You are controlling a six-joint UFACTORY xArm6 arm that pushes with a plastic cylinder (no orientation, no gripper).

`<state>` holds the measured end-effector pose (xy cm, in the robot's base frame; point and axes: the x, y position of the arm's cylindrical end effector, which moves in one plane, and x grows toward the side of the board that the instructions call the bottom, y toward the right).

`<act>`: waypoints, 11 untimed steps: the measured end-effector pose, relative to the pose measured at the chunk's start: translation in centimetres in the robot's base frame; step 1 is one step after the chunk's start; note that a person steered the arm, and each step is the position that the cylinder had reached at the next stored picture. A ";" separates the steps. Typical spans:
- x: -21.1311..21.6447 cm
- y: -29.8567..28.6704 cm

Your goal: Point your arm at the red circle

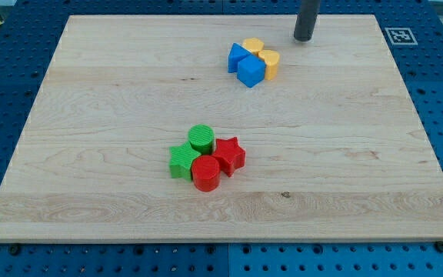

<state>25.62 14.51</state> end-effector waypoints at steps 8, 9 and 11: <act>20.7 -2.4; 26.8 -3.9; 30.9 -10.7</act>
